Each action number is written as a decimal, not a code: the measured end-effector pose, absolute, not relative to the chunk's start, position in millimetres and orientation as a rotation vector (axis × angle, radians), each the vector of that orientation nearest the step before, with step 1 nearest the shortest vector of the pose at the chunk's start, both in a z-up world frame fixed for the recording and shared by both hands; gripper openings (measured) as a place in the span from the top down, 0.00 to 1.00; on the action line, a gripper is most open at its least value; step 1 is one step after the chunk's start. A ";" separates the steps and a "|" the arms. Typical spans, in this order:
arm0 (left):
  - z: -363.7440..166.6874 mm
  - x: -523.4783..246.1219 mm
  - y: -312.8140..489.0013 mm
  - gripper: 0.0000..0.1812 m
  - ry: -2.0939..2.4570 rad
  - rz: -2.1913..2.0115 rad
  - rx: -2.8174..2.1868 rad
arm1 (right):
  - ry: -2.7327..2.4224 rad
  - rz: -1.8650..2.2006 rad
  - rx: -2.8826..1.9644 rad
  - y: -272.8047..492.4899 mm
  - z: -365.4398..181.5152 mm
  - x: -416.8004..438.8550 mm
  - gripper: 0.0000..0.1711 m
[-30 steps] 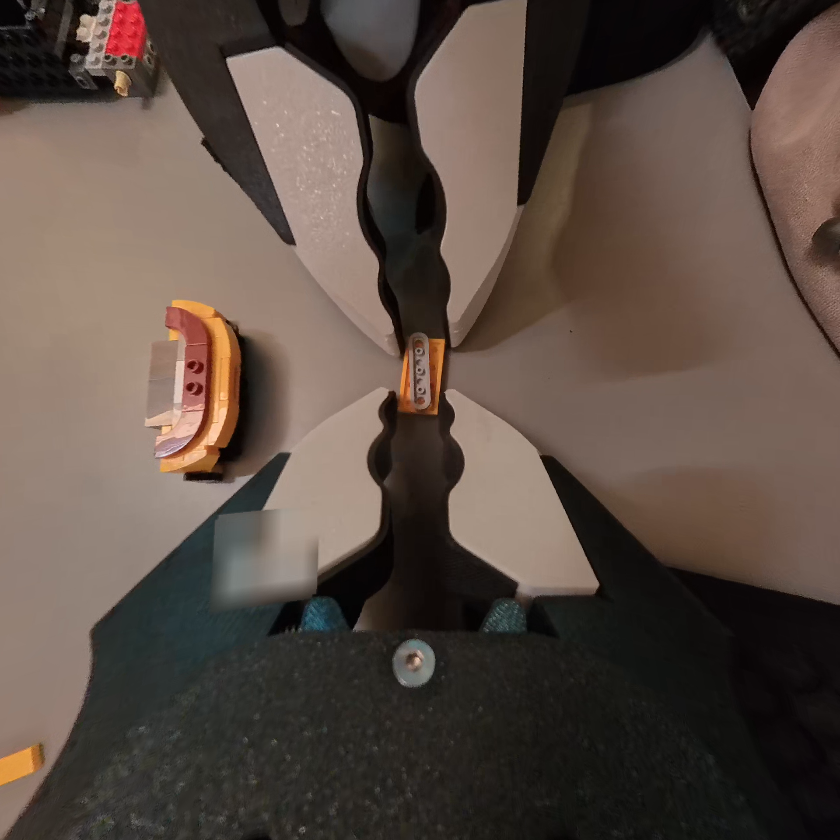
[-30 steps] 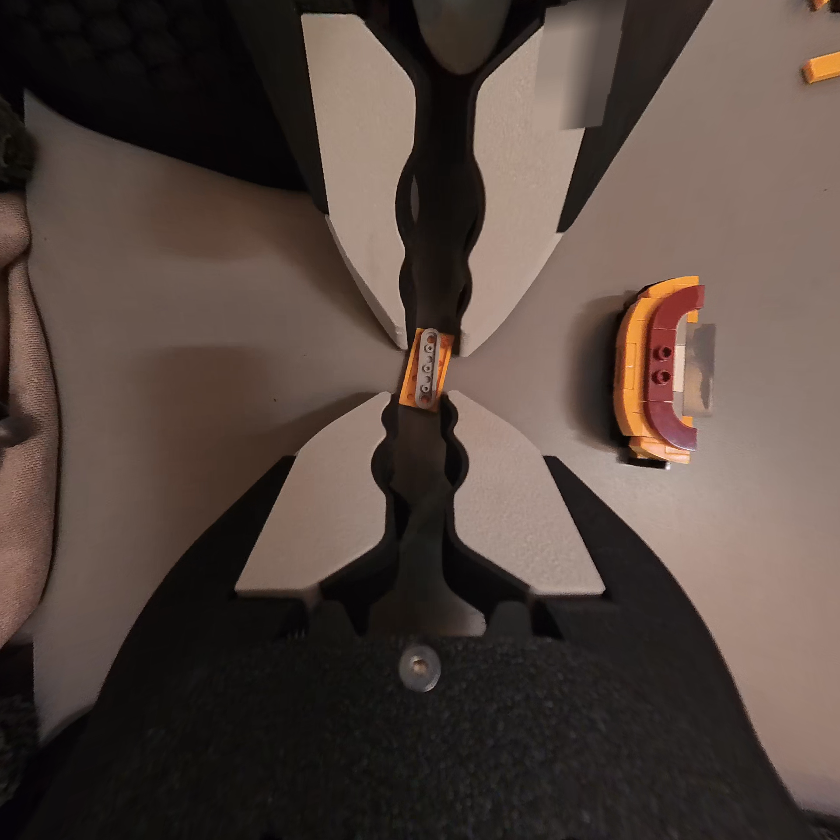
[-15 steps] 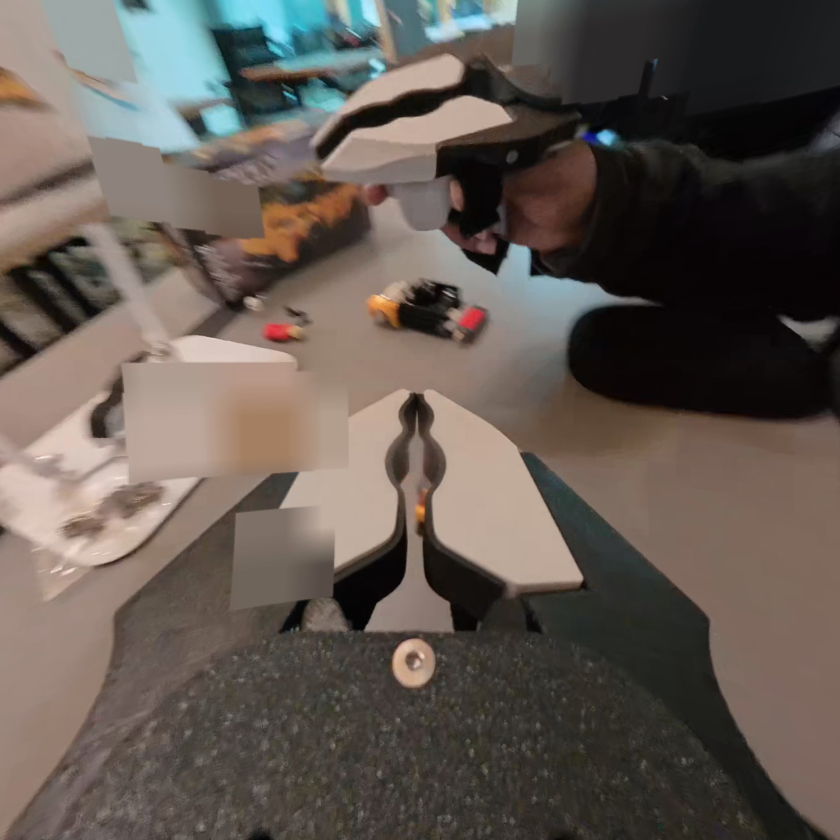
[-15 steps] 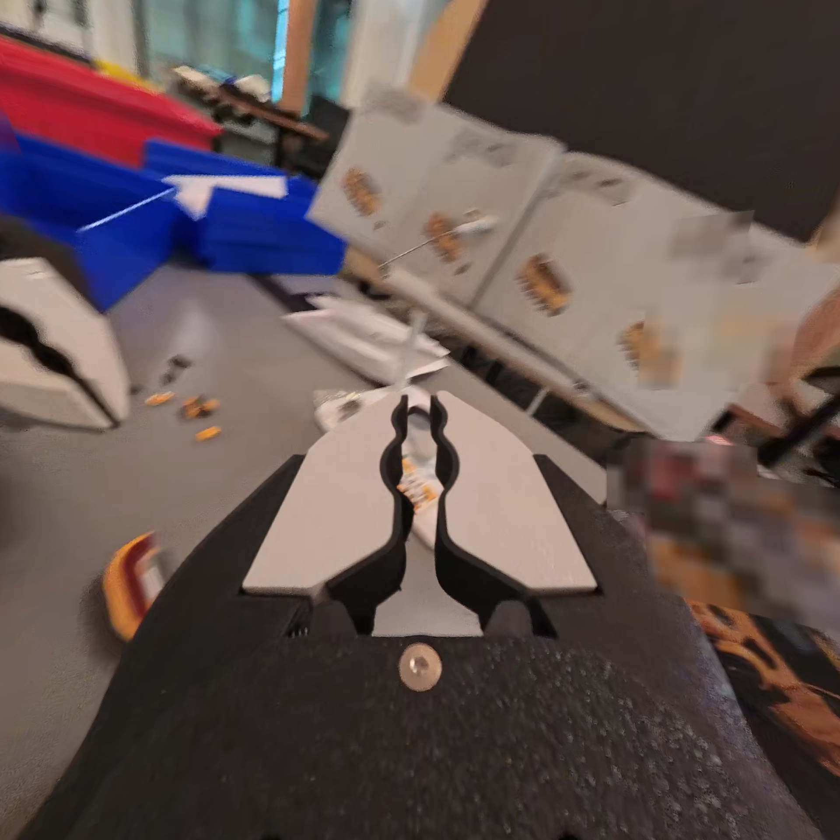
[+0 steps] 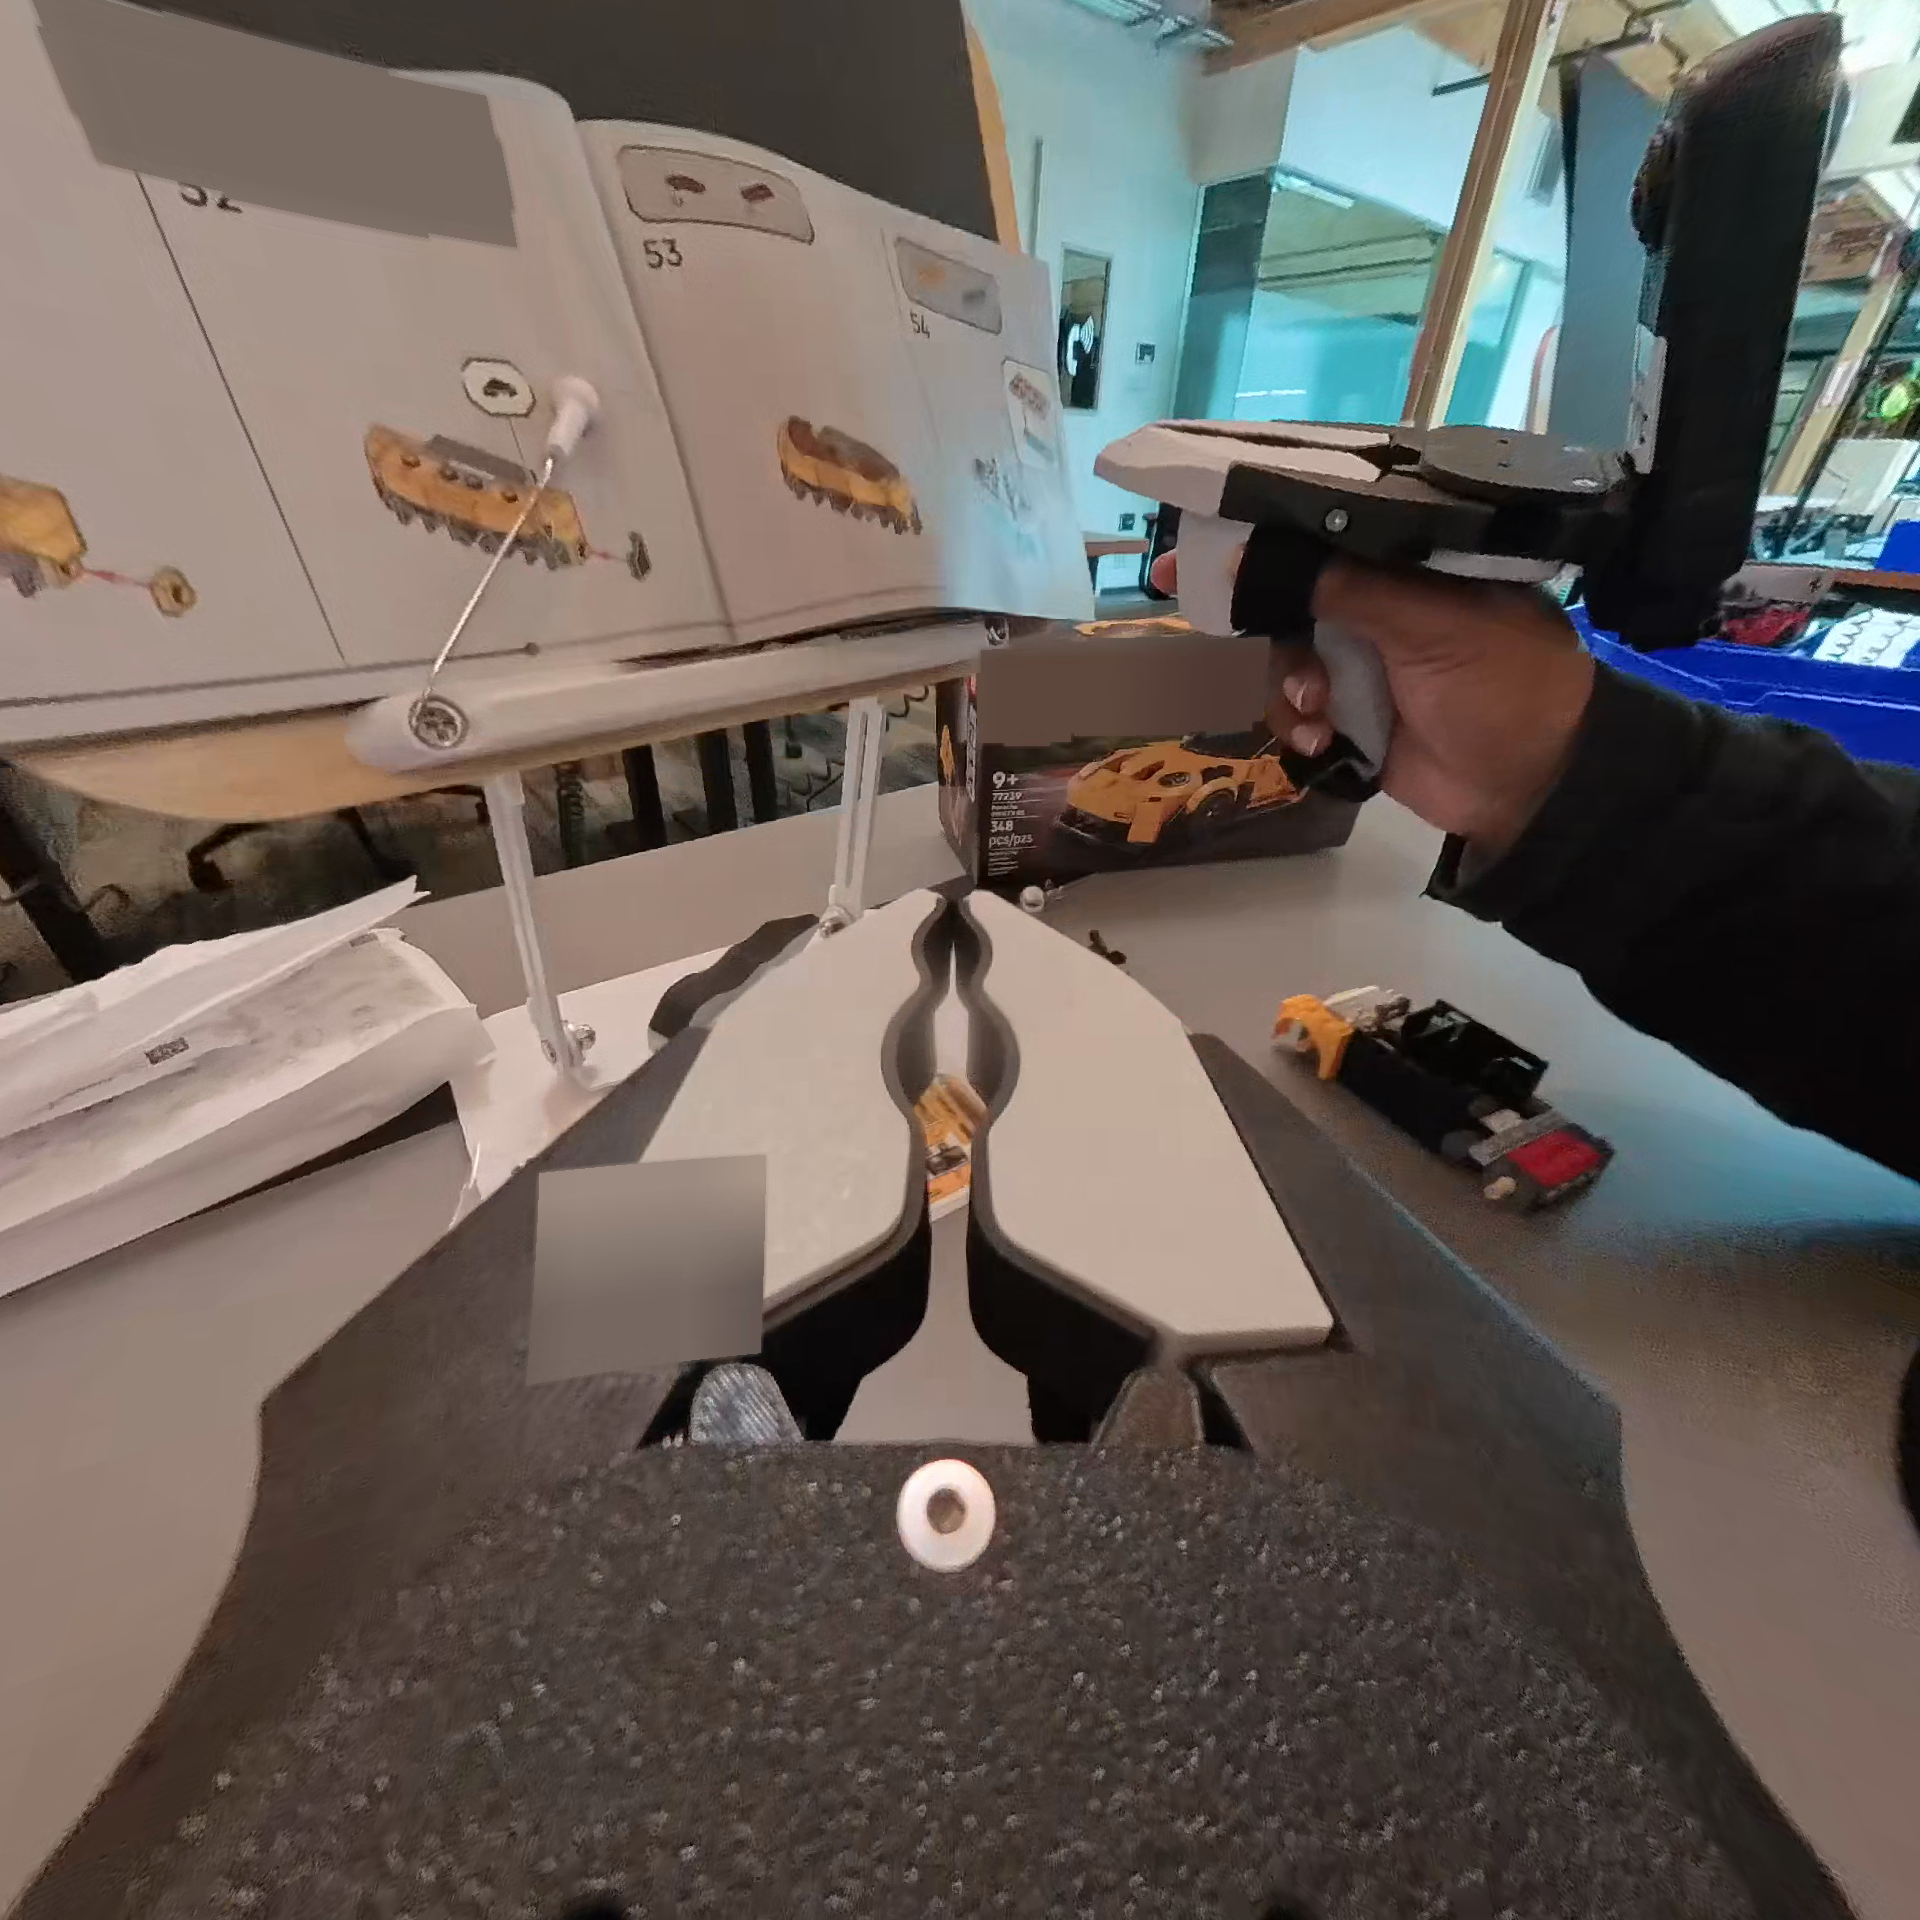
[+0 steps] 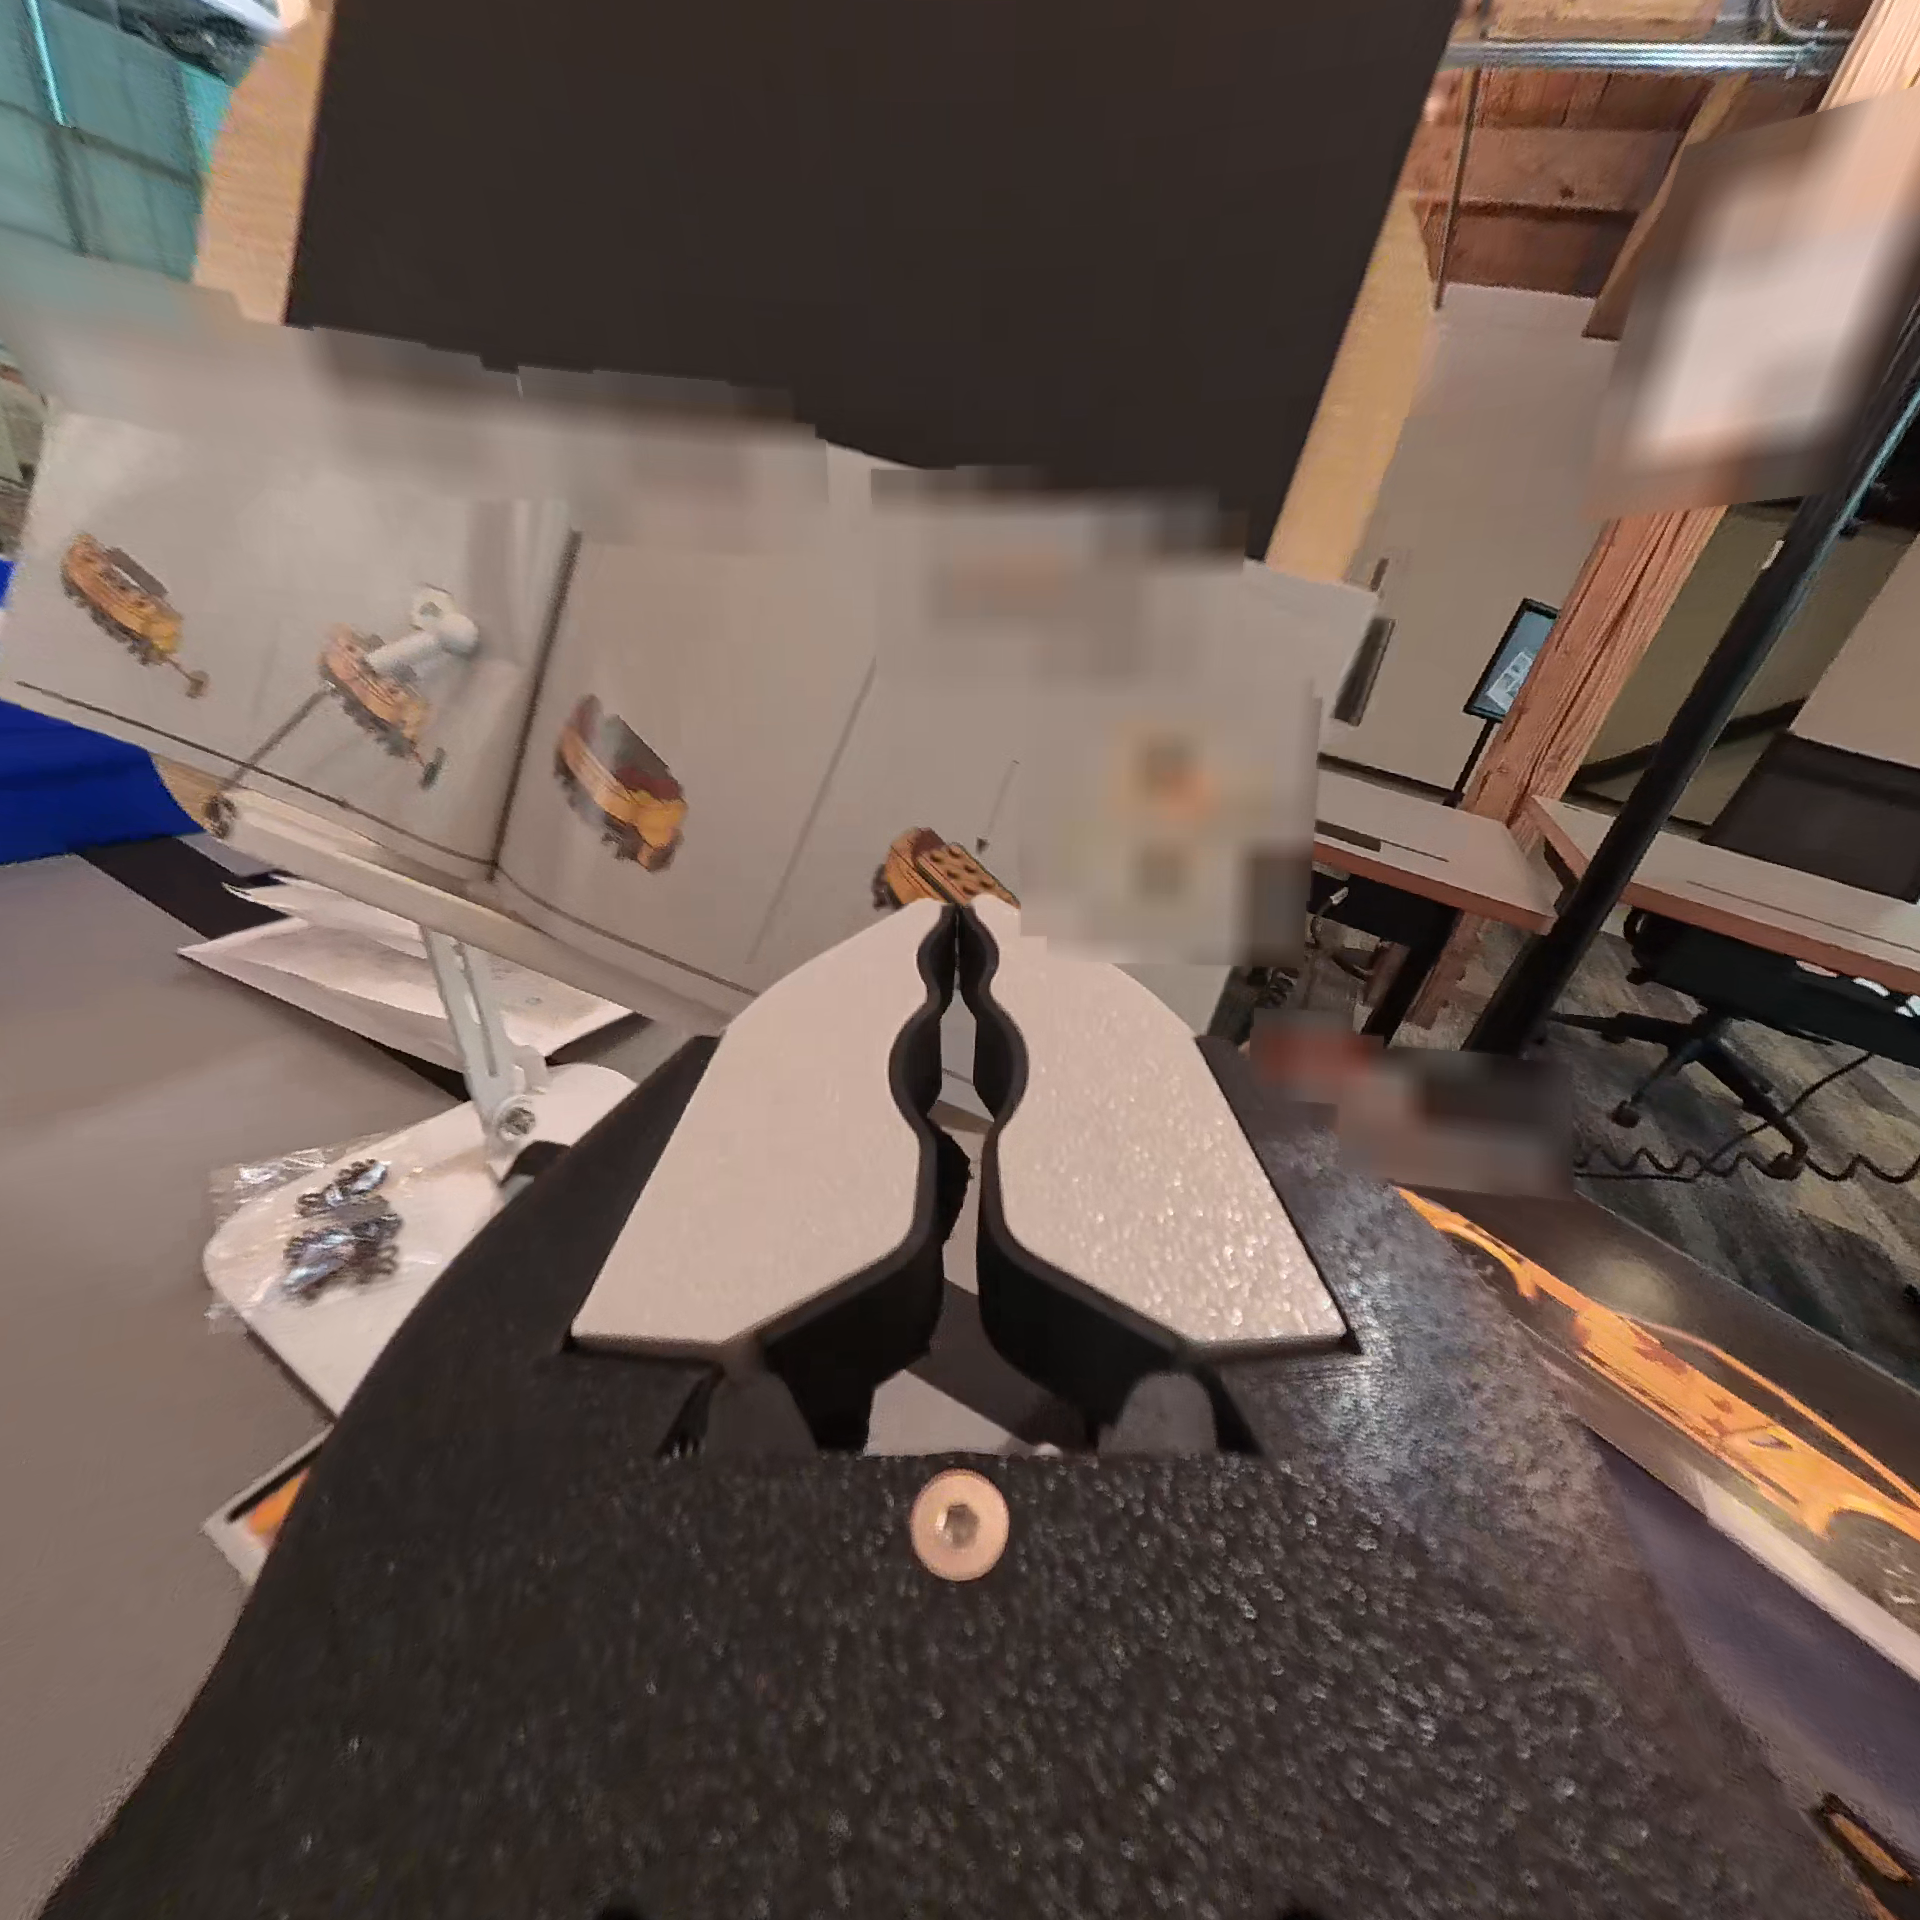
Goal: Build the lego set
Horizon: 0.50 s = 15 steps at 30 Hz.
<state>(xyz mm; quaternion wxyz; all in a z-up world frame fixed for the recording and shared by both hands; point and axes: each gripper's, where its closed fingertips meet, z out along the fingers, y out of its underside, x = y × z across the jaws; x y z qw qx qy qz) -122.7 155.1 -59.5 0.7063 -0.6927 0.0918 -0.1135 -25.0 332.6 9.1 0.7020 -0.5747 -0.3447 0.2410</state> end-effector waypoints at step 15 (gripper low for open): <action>-89.6 -154.6 164.9 0.99 0.164 -0.167 -1.541 | -0.821 0.576 -1.269 344.6 -6.5 -30.6 0.98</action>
